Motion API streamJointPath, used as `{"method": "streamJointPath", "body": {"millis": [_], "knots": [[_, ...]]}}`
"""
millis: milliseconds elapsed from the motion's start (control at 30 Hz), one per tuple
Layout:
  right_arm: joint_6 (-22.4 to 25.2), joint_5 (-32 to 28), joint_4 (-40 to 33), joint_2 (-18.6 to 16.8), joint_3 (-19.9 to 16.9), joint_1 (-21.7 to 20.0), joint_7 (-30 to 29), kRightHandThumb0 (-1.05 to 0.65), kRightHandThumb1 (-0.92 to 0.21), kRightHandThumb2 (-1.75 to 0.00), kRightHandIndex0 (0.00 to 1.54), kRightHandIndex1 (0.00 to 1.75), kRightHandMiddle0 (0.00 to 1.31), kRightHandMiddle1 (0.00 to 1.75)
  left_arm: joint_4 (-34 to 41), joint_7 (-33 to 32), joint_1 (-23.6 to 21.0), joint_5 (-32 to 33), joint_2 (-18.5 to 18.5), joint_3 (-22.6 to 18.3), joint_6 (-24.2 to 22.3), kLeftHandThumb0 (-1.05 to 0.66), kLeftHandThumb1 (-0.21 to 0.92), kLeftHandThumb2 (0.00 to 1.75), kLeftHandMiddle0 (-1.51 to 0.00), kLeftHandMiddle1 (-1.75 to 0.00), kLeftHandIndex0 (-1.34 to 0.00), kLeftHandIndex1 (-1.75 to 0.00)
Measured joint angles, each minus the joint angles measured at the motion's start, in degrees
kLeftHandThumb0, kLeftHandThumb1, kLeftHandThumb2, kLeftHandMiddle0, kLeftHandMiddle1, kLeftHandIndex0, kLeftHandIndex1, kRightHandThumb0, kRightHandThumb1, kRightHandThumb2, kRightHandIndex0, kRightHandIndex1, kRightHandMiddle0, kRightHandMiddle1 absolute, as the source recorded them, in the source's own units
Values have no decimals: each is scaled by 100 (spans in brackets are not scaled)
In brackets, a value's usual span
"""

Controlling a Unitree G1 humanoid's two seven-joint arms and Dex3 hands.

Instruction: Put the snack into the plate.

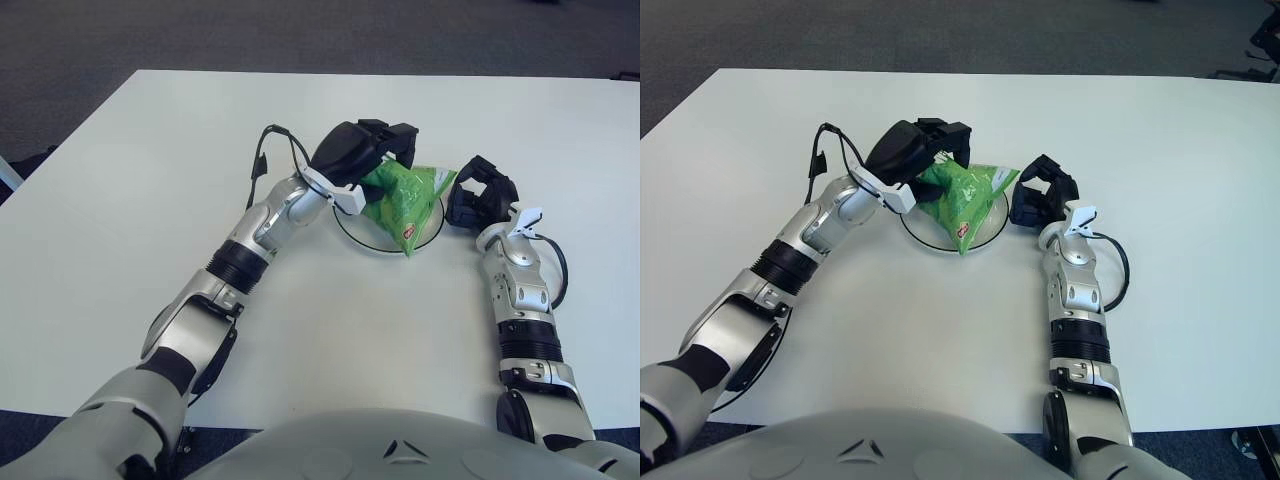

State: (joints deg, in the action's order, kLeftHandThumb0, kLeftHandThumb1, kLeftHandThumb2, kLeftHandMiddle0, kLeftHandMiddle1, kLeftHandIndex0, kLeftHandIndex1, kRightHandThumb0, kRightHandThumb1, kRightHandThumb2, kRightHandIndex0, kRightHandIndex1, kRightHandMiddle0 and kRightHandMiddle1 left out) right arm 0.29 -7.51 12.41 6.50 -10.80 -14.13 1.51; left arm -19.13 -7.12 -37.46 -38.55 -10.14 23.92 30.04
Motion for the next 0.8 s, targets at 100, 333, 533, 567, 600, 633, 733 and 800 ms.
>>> {"method": "streamJointPath", "body": {"millis": [100,333,533,567,600,633,733,800], "knots": [[0,0,-4,-1,1,2,1,-53,-20,-146,133,175,71,175,2,25,5,-17,13,17,-70,0,-7,175,-91,-170,-68,-175],[21,0,-21,-2,2,7,-3,-53,-20,-146,133,175,71,175,-28,21,5,-88,62,112,-147,0,-7,175,-91,-170,-68,-175],[96,2,-113,-20,21,29,-50,-53,-20,-146,133,175,71,175,-84,-14,5,-232,79,151,-140,0,-8,175,-92,-169,-68,-175],[102,3,-123,-22,27,33,-53,-53,-20,-146,132,175,71,175,-92,-29,5,-250,77,158,-135,0,-8,174,-93,-168,-68,-175],[106,5,-133,-24,34,38,-58,-53,-20,-146,132,175,71,175,-99,-56,5,-274,75,170,-132,0,-8,174,-93,-167,-68,-175],[113,8,-147,-25,43,44,-66,-53,-20,-146,132,175,71,175,-104,-82,4,-320,68,190,-127,0,-7,173,-92,-167,-68,-175],[129,16,-175,-25,73,60,-86,-53,-21,-145,132,175,71,175,-104,-91,-6,-483,22,266,-122,0,-6,172,-90,-170,-68,-171],[141,20,-191,-25,87,68,-91,-53,-21,-145,132,175,71,175,-100,-36,-21,-524,-20,321,-122,0,0,164,-86,-172,-69,-162]]}}
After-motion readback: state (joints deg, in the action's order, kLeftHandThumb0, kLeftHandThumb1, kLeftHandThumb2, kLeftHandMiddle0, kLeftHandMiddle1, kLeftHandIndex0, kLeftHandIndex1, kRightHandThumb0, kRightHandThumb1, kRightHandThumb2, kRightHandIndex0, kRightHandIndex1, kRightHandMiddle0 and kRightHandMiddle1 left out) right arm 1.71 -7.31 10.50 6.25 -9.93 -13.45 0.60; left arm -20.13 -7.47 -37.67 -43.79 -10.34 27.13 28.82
